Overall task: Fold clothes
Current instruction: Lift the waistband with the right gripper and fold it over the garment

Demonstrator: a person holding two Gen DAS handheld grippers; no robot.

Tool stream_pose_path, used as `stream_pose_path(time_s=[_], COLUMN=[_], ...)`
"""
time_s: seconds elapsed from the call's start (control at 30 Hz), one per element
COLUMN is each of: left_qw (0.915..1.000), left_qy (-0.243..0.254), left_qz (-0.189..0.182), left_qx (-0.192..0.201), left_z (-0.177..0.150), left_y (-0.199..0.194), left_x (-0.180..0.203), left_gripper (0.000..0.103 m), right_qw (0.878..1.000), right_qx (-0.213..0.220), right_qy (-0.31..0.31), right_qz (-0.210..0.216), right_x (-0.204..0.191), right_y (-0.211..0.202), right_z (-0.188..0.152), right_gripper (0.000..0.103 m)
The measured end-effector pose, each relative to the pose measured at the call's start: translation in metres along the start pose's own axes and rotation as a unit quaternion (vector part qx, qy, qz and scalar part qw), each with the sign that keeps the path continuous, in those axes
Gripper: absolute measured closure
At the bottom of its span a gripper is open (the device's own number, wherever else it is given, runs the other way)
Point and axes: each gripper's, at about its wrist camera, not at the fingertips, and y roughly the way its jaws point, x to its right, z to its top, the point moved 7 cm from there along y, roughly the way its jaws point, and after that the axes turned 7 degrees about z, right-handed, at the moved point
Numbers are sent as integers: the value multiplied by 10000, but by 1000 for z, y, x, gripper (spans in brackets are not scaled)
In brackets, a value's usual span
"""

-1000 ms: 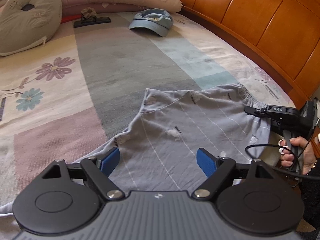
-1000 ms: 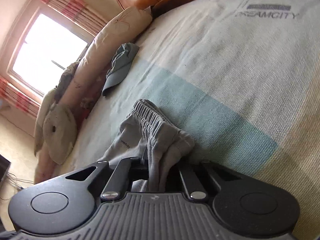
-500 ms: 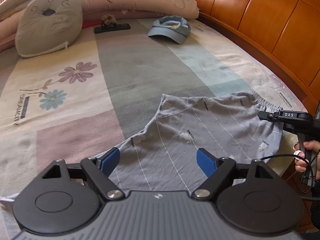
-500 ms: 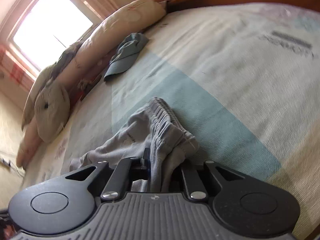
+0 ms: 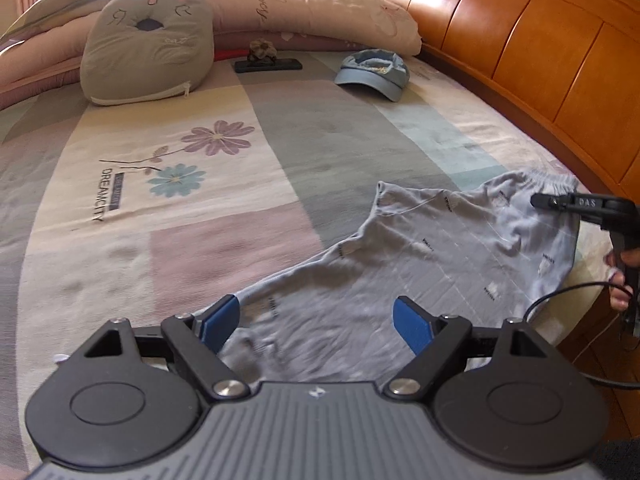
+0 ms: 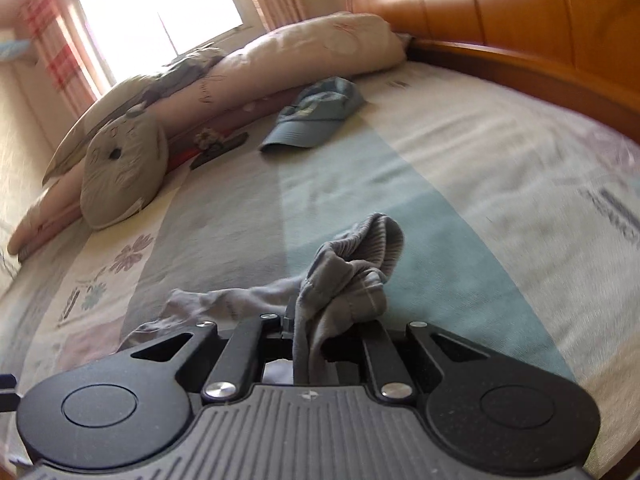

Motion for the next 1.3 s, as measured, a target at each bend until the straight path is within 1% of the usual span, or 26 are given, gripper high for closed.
stream_pose_path(time_s=[0.1, 0.2, 0.37, 0.5, 0.73, 0.83, 1.03, 1.3], left_qw=[9999, 9995, 9985, 9983, 9983, 9983, 9989, 9991], left_qy=[22, 162, 312, 286, 199, 156, -43, -271], left_qz=[-146, -272, -439, -497, -509, -508, -360, -79], left_qx=[37, -33, -42, -90, -182, -220, -283, -330], left_z=[-6, -16, -32, -41, -54, -59, -67, -80], left_y=[-6, -10, -19, -22, -23, -24, -28, -34], left_x=[-19, -39, -67, -85, -112, -124, -143, -164], left_gripper=[19, 19, 19, 19, 19, 19, 19, 18], right_qw=[9997, 9991, 9973, 9954, 9879, 9824, 9682, 9450], right_qx=[56, 119, 135, 43, -333, -485, -814, -1103], right_qy=[-236, -416, -725, -939, -1375, -1578, -1985, -2473], right_qz=[-22, -41, 14, 180, 633, 876, 1290, 1835], right_x=[-30, -64, -121, -166, -237, -265, -309, -355], right_y=[-2, -4, -4, -2, 7, 9, 19, 30], right_z=[3, 3, -3, -12, -40, -54, -78, -93], right_gripper=[91, 91, 91, 91, 91, 91, 91, 91])
